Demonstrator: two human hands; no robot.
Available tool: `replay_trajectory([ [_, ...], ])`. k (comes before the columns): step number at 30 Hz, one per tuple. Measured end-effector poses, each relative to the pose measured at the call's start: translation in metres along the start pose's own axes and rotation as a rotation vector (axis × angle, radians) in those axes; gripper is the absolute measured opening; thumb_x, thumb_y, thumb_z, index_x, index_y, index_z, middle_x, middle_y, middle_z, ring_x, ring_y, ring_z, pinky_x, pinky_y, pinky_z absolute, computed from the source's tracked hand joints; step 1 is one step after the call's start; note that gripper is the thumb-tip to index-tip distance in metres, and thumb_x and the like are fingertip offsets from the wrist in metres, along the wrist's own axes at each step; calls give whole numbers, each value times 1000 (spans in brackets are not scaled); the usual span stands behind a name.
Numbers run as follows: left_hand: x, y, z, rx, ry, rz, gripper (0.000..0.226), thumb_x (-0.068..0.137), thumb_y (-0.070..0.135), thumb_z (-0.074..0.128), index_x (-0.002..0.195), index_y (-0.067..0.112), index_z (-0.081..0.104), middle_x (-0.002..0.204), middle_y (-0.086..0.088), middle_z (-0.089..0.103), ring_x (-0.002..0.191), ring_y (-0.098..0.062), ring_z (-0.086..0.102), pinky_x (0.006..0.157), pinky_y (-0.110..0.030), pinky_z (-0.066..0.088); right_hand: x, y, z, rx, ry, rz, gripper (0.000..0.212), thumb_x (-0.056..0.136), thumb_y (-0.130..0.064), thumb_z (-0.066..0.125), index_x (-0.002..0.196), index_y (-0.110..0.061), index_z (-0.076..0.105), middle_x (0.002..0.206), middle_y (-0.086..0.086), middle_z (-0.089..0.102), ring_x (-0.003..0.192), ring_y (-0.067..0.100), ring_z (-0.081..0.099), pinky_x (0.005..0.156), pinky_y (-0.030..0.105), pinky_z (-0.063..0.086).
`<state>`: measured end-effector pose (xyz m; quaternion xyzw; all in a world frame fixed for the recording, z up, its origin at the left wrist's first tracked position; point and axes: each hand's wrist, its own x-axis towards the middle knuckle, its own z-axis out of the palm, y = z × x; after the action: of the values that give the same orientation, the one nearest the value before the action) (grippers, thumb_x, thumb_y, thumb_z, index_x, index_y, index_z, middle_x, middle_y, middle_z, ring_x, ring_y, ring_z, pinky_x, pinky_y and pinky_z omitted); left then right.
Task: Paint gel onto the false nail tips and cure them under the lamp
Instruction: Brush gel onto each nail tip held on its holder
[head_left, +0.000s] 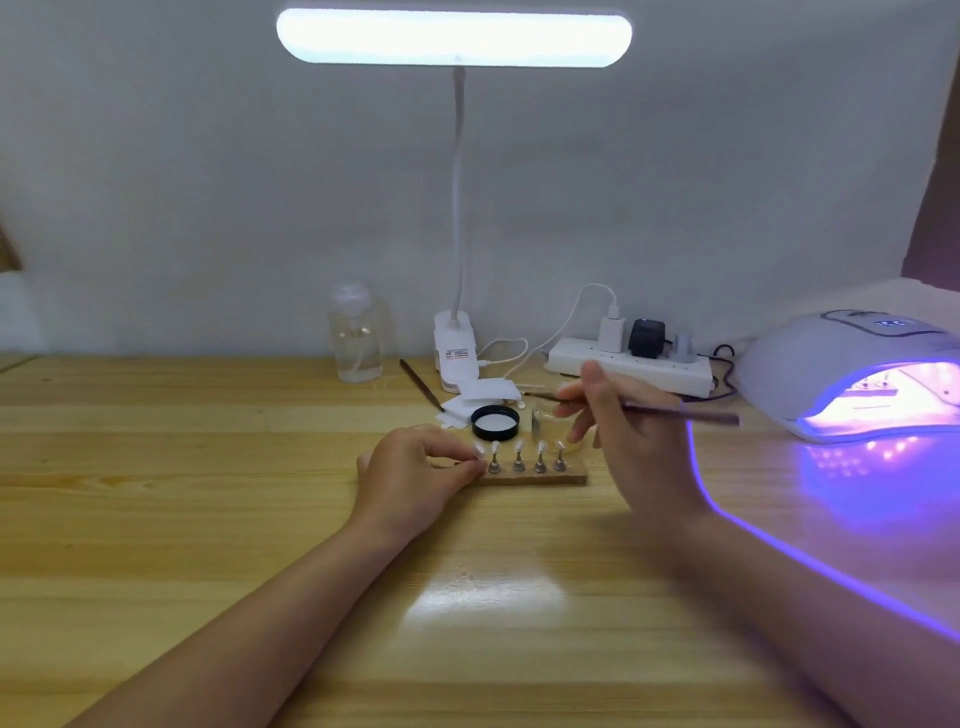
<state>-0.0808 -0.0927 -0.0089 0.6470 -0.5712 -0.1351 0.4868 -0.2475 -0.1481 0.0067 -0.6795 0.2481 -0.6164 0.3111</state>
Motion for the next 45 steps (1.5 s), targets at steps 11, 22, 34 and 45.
replay_trajectory([
  [11,-3,-3,-4,-140,88,85,30,74,9,73,60,34,65,58,26,63,55,1,53,55,-8,42,-24,5,4,-62,-90,-117,40,89,-44,38,66,-26,64,61,-8,65,59,5,61,59,22,49],
  [22,-5,-2,-3,-142,7,162,21,76,11,71,81,31,69,74,7,63,68,-11,51,69,-24,43,-25,9,6,-227,-161,-313,52,92,-48,39,79,-10,72,74,-7,68,72,3,64,63,25,52],
  [34,-4,-2,-3,-139,-5,164,20,77,11,70,85,29,69,73,10,62,69,-6,53,70,-18,42,-25,7,9,-148,-126,-264,58,92,-53,34,75,-13,71,69,-11,65,67,3,64,63,23,52],
  [45,-2,-3,-2,-161,10,172,20,77,10,70,81,29,70,74,12,66,75,-10,61,72,-13,44,-25,8,12,-173,-99,-245,45,92,-45,40,77,-15,71,71,-8,66,72,3,62,66,17,49],
])
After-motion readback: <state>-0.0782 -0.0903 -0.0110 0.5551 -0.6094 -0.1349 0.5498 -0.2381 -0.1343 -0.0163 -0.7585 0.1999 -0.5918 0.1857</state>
